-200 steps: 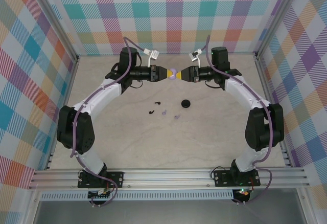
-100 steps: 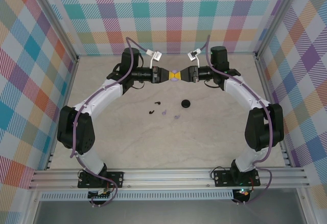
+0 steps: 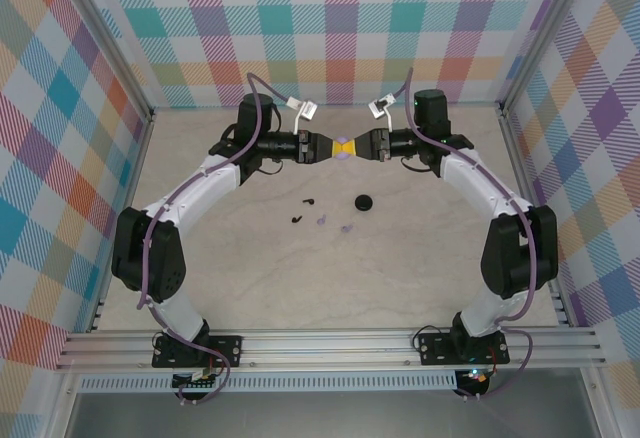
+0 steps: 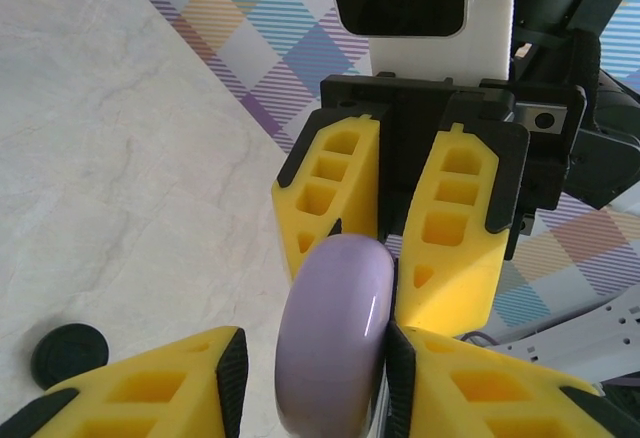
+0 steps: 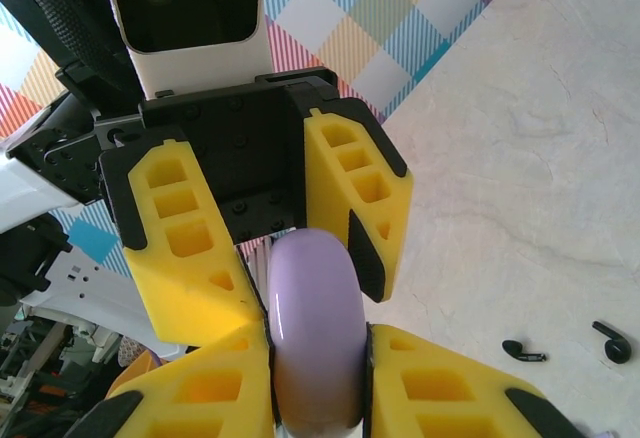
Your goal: Insert wireless bluetooth earbuds into charging case
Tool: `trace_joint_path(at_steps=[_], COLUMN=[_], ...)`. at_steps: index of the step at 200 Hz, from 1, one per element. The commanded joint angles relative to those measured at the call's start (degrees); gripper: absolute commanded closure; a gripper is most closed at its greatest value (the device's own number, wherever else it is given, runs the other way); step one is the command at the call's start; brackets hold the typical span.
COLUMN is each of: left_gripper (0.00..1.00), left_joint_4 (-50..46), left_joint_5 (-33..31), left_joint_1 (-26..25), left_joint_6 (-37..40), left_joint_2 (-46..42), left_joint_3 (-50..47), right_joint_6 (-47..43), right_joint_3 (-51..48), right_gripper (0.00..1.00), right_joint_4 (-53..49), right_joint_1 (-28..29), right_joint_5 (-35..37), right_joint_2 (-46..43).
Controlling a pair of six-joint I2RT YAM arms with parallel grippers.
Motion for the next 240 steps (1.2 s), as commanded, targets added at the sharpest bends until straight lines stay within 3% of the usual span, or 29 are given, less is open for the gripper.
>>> trace_joint_path(at_steps=[1,85,112,132,144,184,240], left_gripper=[0.56,0.58,0.62,0.73,0.78,0.78,0.78], left_joint_4=[-0.8,1.7,1.6,1.4,0.8,-3.7,-8.8], left_joint_5=[2.5,6.5,7.6,7.4,6.7,4.1,3.4], left_joint_1=[-1.0,-2.1,-2.5,-2.6,-2.6,-2.6,-2.6], left_joint_6=[0.8,-1.5,-1.5,-1.6,-1.3,1.7,5.4], left_joint_2=[-2.1,-0.9,-0.9,-0.9,-1.2,-1.9,-2.2], left_joint_3=[-0.7,-0.5,-0.4,-0.4,-0.3,0.7,2.3], right_joint_6=[-1.2,-1.0,-0.3,-0.2,-0.9,-4.4,-7.3], right_joint_3=[0.8,1.3,1.2,1.2,1.2,1.4,2.1], right_gripper=[0.84,0.84,0.84,0.83,0.80,0.66,0.60], right_joint_4=[1.2,1.2,2.2,2.0,1.0,-3.5,-7.0], right_joint_1=[0.6,1.3,1.3,1.3,1.3,1.3,1.2], right_joint_5=[-2.0,-2.8,-2.8,-2.6,-1.6,1.2,2.0], right_joint_2=[-2.8,-2.6,-2.8,-2.9,-3.2,-4.8,-6.4])
